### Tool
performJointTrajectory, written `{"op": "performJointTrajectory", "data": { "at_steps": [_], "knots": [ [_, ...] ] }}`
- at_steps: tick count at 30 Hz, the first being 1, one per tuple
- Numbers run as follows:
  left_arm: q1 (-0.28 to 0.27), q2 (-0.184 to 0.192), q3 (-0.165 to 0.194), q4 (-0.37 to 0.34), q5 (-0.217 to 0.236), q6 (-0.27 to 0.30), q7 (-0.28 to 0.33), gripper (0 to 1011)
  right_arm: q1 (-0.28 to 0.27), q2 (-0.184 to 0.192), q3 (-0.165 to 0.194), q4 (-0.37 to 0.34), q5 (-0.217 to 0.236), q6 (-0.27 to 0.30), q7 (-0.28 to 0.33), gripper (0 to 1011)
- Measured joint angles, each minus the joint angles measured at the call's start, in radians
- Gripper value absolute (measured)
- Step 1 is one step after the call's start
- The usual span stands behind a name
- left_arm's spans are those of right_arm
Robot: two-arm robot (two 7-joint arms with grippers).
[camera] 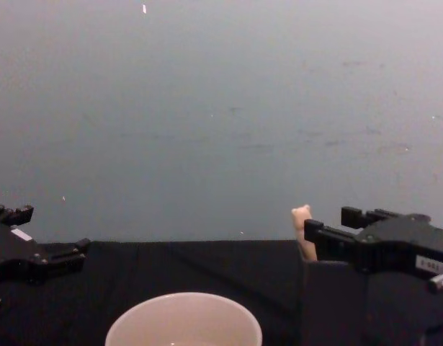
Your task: Pick up the stirring spoon with one hand, stir inside the cup, then place it back in its original position.
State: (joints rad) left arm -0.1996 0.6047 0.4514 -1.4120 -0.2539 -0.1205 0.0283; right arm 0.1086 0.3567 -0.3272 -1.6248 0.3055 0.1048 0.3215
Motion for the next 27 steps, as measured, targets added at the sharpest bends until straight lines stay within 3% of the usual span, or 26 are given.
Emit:
{"op": "performJointTrajectory", "data": {
  "at_steps": [12,20,27],
  "knots": [
    [0.000,0.000,0.000,0.000,0.000,0.000,0.000,1001,0.000,0.000,0.000,0.000,0.001,0.000,0.000,978],
    [0.000,0.000,0.000,0.000,0.000,0.000,0.000,1001,0.001,-0.001,0.004,-0.003,0.010,-0.005,0.005,1002],
    [0.000,0.000,0.000,0.000,0.000,0.000,0.000,1001,0.003,-0.013,0.052,-0.026,0.069,-0.060,0.015,1002]
  ]
}}
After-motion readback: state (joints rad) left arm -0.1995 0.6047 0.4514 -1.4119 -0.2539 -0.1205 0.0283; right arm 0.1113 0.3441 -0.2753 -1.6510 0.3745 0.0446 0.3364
